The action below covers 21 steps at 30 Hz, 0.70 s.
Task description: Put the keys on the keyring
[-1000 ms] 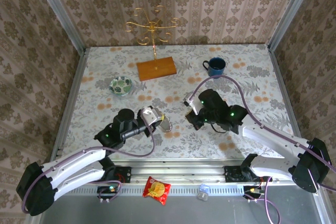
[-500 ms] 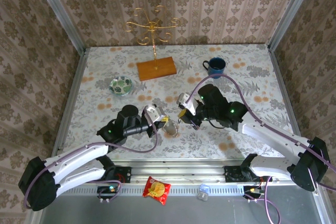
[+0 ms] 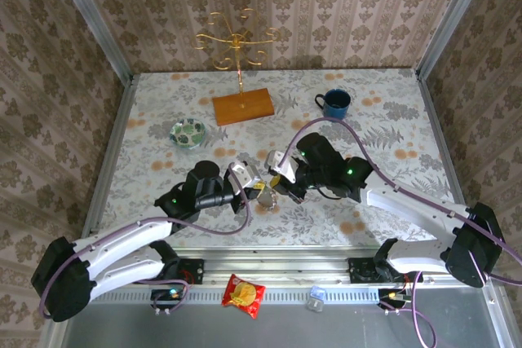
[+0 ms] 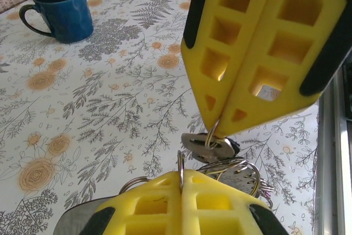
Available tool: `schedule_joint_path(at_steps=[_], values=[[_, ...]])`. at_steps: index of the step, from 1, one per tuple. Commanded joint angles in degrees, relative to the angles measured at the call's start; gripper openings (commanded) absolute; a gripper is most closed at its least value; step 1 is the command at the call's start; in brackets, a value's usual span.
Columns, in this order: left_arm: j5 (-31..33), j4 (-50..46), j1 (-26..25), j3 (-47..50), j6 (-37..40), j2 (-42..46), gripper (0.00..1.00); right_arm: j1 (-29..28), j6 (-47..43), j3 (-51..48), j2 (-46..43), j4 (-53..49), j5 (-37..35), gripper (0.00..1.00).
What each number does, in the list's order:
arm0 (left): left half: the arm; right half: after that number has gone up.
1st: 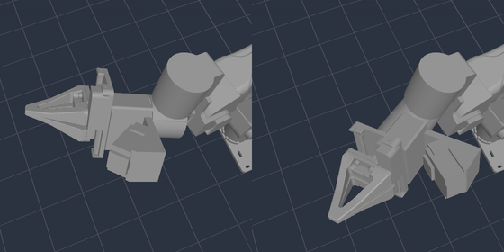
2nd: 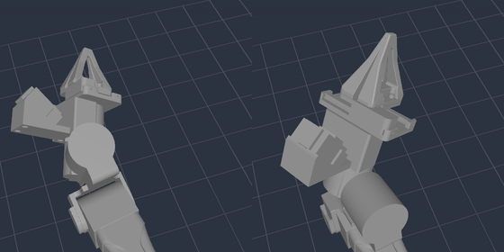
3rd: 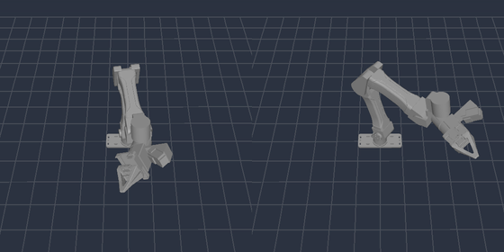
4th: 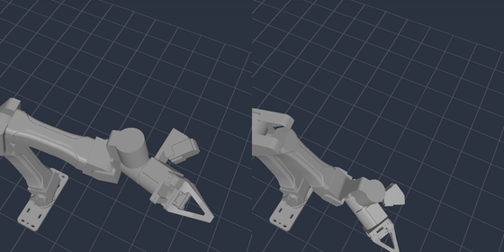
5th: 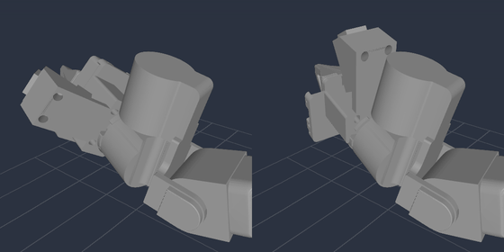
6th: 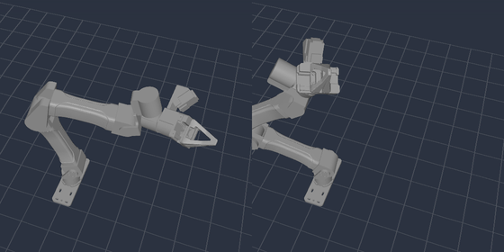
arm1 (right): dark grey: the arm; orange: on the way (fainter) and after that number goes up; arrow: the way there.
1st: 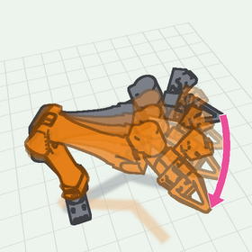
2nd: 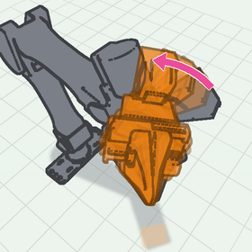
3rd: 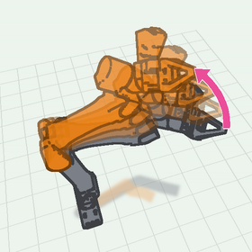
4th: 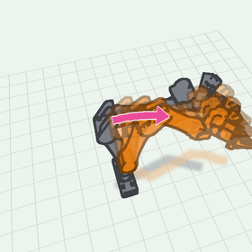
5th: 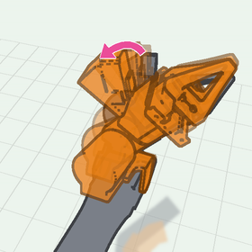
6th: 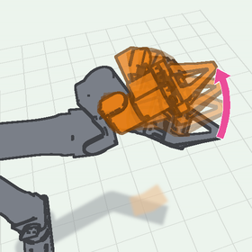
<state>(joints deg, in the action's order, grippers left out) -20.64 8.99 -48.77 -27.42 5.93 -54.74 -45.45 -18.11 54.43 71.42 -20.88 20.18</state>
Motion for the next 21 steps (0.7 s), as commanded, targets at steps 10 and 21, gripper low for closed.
schedule_joint_path(at_steps=[10,21], values=[[-1.3,1.1,-0.9,-1.9,-0.7,0.2,0.0,-1.8,-1.1,2.9,2.0,2.0,-4.6,0.0],[-1.7,0.9,-0.9,-1.8,-0.6,0.2,0.0,-2.4,0.0,3.1,2.6,3.4,-7.1,0.0]])
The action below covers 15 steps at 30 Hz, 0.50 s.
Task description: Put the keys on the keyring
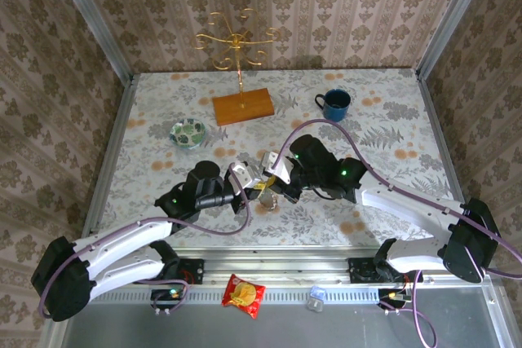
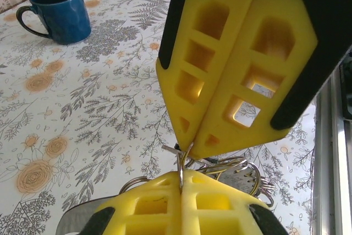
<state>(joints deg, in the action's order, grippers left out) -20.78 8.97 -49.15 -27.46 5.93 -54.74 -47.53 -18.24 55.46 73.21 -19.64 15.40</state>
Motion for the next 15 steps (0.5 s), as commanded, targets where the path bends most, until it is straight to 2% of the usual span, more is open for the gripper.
schedule_joint_path(at_steps=[1,8,15], values=[[-1.6,1.0,-0.6,-1.8,-0.6,0.2,0.0,-0.3,0.6,2.2,1.0,2.1,-2.9,0.0],[0.3,1.4,-1.4,-0.5,2.1,1.1,0.0,0.9,9.5,3.1,2.4,0.9,-5.1,0.0],[7.1,1.9,-4.8,0.5,7.3,0.8,0.0,4.1,18.3,1.5,1.7,2.4,0.3,0.0]])
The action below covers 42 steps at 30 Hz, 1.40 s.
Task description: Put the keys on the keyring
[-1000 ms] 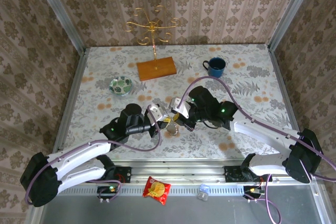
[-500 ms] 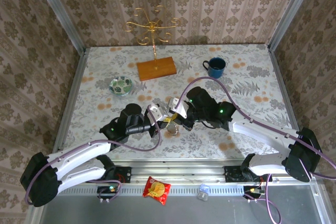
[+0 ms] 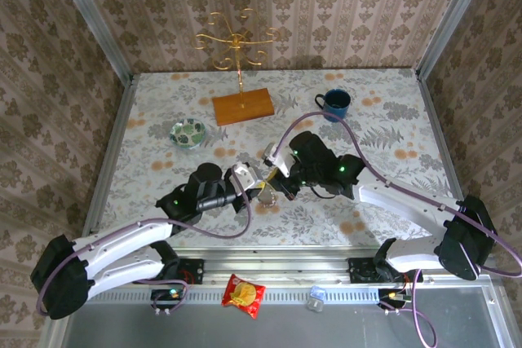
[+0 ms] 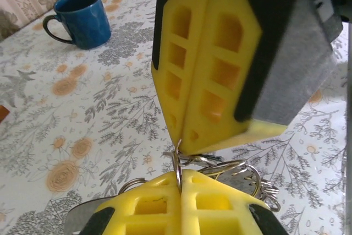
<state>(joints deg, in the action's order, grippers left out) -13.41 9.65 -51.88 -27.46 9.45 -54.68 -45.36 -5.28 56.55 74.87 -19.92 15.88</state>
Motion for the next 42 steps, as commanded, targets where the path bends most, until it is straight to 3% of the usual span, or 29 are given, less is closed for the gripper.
schedule_joint_path(at_steps=[1,15,19,25,30,35,42], values=[[0.6,1.8,-2.5,0.8,4.1,0.9,0.0,2.2,5.9,0.1,0.1,2.8,0.6,0.0],[3.2,6.4,-3.2,2.4,4.4,1.9,0.0,3.1,6.4,0.0,1.8,1.3,3.7,0.0],[3.1,7.7,-3.2,2.8,4.6,2.1,0.0,4.0,4.8,0.2,2.5,-1.3,3.9,0.19],[2.7,10.5,-3.2,3.9,4.2,2.0,0.0,4.8,1.4,0.6,1.6,-2.9,5.6,0.32],[1.4,15.3,-3.0,6.2,3.6,1.9,0.0,6.7,-4.3,-4.4,-4.8,4.5,10.8,0.45],[-4.2,25.4,-0.3,9.7,1.3,0.6,0.0,7.5,-19.5,-12.2,-10.4,15.3,17.1,0.49],[-10.4,31.1,1.3,10.9,0.5,-1.5,0.0,7.8,-23.7,-7.3,-5.1,10.9,22.3,0.44]])
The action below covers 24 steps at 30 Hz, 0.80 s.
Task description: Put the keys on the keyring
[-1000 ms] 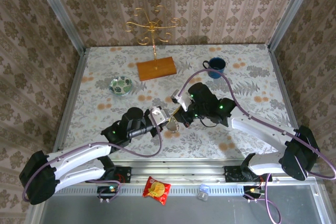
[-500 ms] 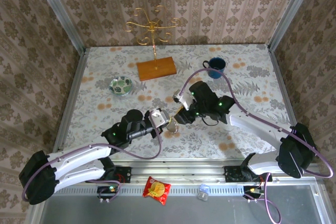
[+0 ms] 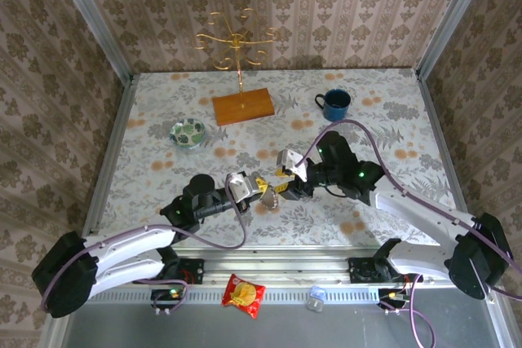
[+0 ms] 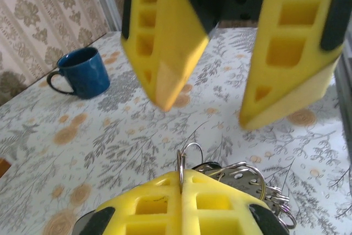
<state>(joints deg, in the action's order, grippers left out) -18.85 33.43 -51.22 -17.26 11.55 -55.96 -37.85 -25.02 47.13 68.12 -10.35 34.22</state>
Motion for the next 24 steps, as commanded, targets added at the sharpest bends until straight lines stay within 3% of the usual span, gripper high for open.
schedule_joint_path(at_steps=[1,10,20,24], values=[[-5.4,7.8,0.7,0.8,-1.8,-0.4,0.0,0.2,-4.0,2.1,1.9,1.8,4.2,0.43],[-7.8,9.2,1.2,1.8,-3.4,-1.0,0.0,0.2,-6.1,1.7,3.5,2.4,6.6,0.21],[-9.0,9.7,1.5,1.7,-2.9,-1.4,0.0,0.3,-8.4,2.2,4.9,-1.5,7.9,0.21],[-9.1,10.0,1.7,1.5,-3.0,-1.6,0.0,-0.1,-11.6,4.8,6.6,-6.2,9.8,0.0]])
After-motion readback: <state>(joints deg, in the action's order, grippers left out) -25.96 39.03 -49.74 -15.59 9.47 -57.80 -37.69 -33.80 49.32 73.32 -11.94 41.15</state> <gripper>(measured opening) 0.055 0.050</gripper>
